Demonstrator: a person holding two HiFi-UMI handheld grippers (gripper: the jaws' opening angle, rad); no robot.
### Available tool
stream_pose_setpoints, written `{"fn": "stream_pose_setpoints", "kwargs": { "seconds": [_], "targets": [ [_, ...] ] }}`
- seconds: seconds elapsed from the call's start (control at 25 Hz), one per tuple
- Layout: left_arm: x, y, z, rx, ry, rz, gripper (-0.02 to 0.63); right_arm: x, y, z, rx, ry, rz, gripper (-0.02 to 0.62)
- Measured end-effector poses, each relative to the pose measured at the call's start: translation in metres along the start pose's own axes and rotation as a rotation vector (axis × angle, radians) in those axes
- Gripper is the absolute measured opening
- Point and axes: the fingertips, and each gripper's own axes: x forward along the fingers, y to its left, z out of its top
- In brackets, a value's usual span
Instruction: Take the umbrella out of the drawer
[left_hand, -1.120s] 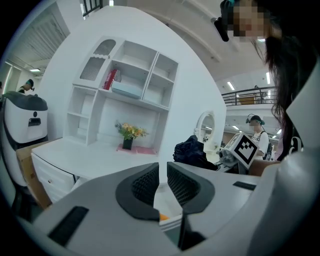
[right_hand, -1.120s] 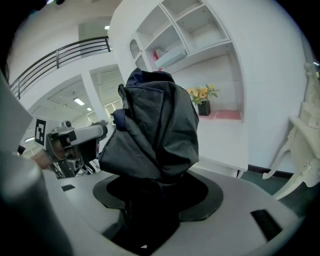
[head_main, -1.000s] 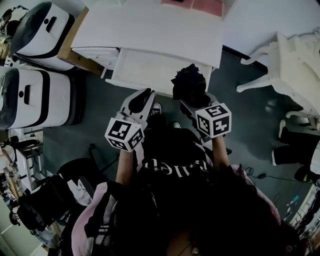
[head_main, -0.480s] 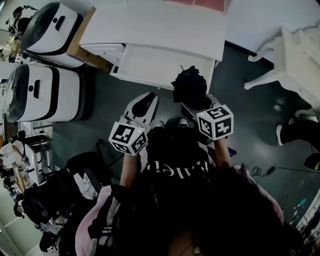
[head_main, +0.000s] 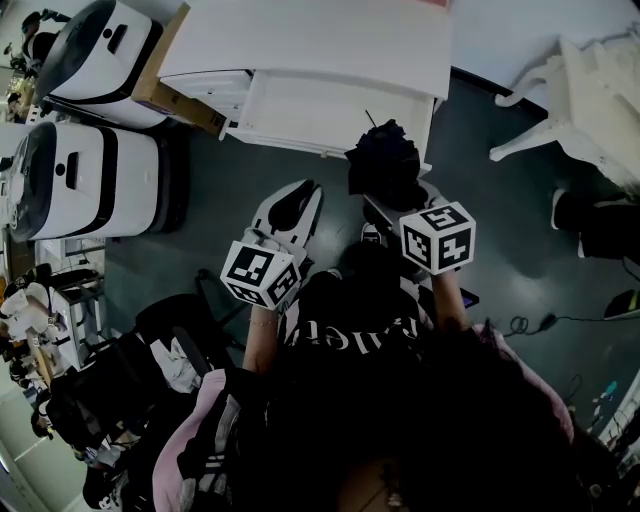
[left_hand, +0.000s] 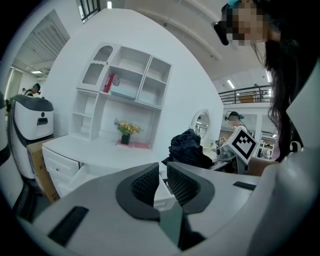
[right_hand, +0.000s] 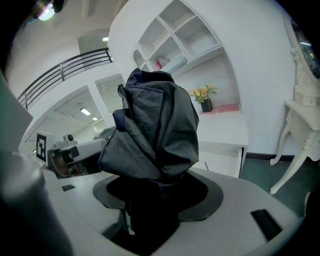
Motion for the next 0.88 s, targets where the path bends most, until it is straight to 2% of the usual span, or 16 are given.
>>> {"fn": "stream_pose_setpoints", "kwargs": {
  "seconds": [0.16,0.36,0.56,0.88],
  "targets": [
    [-0.031,-0.003,-0.007,-0.011,-0.014,-0.009,0.058,-0.003,0.023,-0.009,0.008,-0.009,-0.016,0.27],
    [-0.116,-0.002,-0.025,-0.011,-0.04,-0.015,0.058,-0.007,0.096,-0.042,0.017,-0.033,-0.027,0.27],
    [-0.18,-0.004,-0.041,-0.012,-0.057,-0.024,0.058,-0.012,0.147,-0.072,0.036,-0.054,-0.041,0.27],
    [-0.233,-0.012,-0.06,-0.017,-0.048,-0.069,0.058,-0.034,0.199,-0.112,0.069,-0.065,-0.073,0.27]
  ]
}}
